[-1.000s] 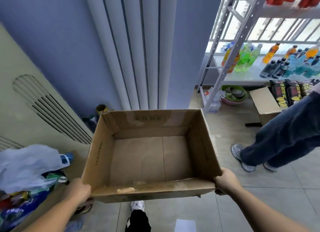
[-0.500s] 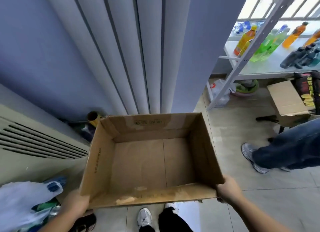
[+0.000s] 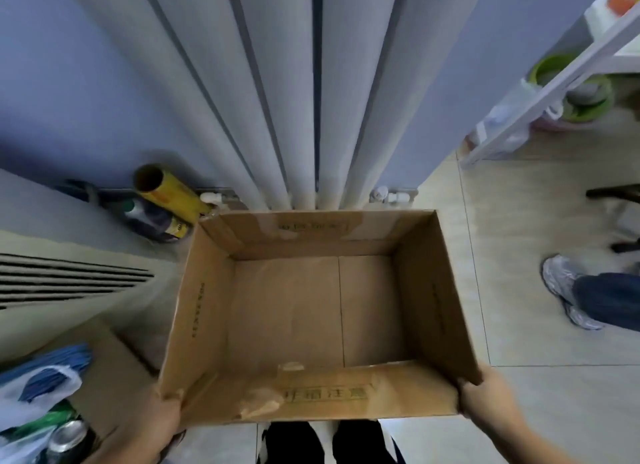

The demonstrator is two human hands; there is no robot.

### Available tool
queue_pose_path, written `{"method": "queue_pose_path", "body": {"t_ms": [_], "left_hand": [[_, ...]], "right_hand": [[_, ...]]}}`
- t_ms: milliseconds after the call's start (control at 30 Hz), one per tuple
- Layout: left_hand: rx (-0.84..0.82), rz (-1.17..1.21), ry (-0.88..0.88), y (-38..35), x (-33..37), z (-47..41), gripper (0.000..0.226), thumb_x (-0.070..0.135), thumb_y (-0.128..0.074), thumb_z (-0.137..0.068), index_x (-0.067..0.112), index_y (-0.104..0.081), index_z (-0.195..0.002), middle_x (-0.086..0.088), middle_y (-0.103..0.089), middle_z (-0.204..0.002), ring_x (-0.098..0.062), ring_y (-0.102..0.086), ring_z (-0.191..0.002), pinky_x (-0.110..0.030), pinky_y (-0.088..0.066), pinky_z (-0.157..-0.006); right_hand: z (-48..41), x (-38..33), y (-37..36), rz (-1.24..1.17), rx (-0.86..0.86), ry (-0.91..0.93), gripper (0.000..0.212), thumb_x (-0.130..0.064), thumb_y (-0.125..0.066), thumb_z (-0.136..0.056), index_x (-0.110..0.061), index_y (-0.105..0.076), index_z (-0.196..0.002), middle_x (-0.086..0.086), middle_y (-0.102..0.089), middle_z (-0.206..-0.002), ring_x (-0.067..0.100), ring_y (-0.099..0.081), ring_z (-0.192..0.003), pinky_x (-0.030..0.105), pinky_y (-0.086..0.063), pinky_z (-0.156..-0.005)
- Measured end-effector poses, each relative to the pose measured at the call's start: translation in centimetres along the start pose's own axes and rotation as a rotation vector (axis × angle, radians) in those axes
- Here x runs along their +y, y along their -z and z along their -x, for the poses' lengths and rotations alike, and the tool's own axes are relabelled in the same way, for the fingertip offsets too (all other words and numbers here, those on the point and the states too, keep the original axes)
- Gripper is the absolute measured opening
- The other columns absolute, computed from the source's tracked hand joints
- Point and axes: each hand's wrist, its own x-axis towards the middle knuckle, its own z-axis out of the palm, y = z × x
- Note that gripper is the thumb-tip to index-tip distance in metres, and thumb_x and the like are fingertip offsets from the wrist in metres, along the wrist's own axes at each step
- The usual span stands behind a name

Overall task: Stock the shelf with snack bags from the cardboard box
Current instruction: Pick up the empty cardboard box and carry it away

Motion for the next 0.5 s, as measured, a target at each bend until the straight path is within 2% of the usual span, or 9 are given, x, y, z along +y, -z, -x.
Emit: {"method": "queue_pose_path", "body": {"t_ms": [67,167,200,367,500], "left_hand": [[-0.010,0.003,0.004,-1.7,-0.1,-1.9,0.019,0.006,-0.057,-0.098,-0.005,-0.057,-0.113,-0.022,-0.061,-0.090,-0.035,-0.057,-0.079,-0.031,-0.051,-0.067],[-0.040,-0.001,-0.040,-3.9,-0.5,-5.9,0.026,0.008,-0.057,-0.098,-0.007,-0.059,-0.120,-0.027,-0.065,-0.108,-0.040,-0.060,-0.095,-0.042,-0.046,-0.084],[-0.044,-0.022,-0.063,-4.4,-0.6,-7.1,0.026,0.010,-0.059,-0.098,-0.005,-0.061,-0.119,-0.026,-0.066,-0.108,-0.041,-0.061,-0.098,-0.042,-0.046,-0.085],[0.010,-0.151,-0.161,-6.5,1.4,-10.7,0.028,0.019,-0.062,-0.096,-0.001,-0.067,-0.113,-0.026,-0.069,-0.111,-0.044,-0.063,-0.104,-0.039,-0.049,-0.084],[-0.020,-0.161,-0.170,-8.2,3.3,-12.4,0.032,0.024,-0.058,-0.099,-0.002,-0.064,-0.116,-0.025,-0.068,-0.114,-0.042,-0.063,-0.105,-0.035,-0.042,-0.079]], "right_hand": [[-1.8,0.2,-2.8,0.014,0.005,-0.016,0.014,-0.005,-0.058,-0.086,-0.015,-0.067,-0.087,0.005,-0.068,-0.070,0.031,-0.066,-0.071,0.035,-0.052,-0.065],[-4.1,-0.2,-6.0,0.005,0.024,0.004,0.014,-0.003,-0.056,-0.088,-0.013,-0.066,-0.090,0.004,-0.065,-0.074,0.032,-0.062,-0.074,0.035,-0.045,-0.064],[-4.8,-0.4,-6.9,0.003,0.031,0.011,0.015,-0.003,-0.056,-0.089,-0.014,-0.065,-0.091,0.002,-0.064,-0.075,0.031,-0.060,-0.076,0.035,-0.042,-0.064],[-8.6,-0.8,-10.6,-0.003,0.061,0.022,0.013,-0.005,-0.054,-0.092,-0.014,-0.063,-0.095,0.012,-0.064,-0.087,0.036,-0.057,-0.083,0.039,-0.043,-0.071],[-11.3,-1.4,-12.3,-0.015,0.084,0.022,0.012,-0.007,-0.054,-0.095,-0.016,-0.059,-0.100,0.011,-0.062,-0.089,0.036,-0.055,-0.084,0.037,-0.040,-0.070]]}}
